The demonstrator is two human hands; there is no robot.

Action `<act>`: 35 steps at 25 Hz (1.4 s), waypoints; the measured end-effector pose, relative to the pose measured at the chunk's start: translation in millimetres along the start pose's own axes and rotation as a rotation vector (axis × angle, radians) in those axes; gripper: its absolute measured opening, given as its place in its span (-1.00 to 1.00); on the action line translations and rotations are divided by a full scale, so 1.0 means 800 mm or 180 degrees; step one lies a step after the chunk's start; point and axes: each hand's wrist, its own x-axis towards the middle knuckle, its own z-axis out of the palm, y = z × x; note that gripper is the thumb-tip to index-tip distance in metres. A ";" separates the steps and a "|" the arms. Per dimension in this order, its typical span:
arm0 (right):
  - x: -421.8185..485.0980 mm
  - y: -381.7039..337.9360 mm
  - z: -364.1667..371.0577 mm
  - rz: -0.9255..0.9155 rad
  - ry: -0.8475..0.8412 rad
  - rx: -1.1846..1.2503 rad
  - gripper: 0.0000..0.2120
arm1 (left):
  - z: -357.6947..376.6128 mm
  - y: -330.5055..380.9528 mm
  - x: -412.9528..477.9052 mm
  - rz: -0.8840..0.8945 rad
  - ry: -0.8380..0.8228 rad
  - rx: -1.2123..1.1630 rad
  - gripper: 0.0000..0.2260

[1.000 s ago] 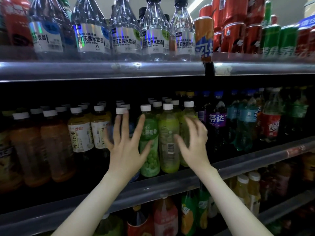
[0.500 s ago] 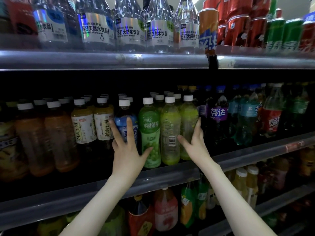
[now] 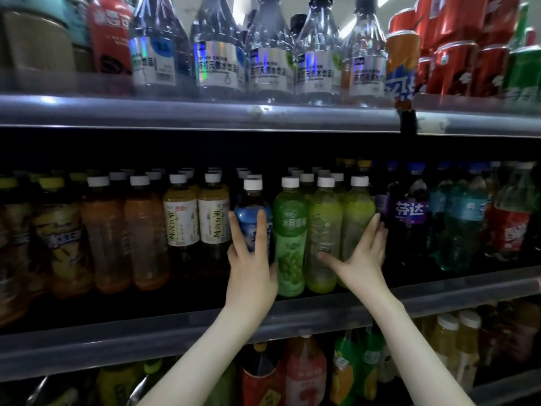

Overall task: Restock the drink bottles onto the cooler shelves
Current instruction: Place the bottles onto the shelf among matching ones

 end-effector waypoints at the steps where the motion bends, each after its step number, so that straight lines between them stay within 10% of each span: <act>1: -0.004 -0.011 0.001 -0.0245 0.0212 -0.0172 0.20 | -0.003 -0.004 -0.002 0.0073 -0.0021 -0.0140 -0.14; 8: -0.002 -0.122 0.037 -0.2221 0.0167 -0.0378 -0.35 | -0.028 -0.047 0.025 -0.0427 -0.0145 -0.1272 0.00; 12: 0.001 -0.143 0.060 -0.2413 0.0140 -0.0707 -0.34 | -0.050 -0.077 0.018 -0.0867 0.0209 -0.1383 -0.45; 24: 0.027 -0.214 0.156 -0.0971 -0.0085 -0.1926 -0.25 | -0.116 -0.170 0.027 -0.0874 0.0191 -0.0716 -0.43; 35: 0.022 -0.214 0.144 -0.1170 -0.0543 -0.1074 -0.24 | -0.113 -0.181 0.027 -0.0887 -0.0020 -0.0959 -0.37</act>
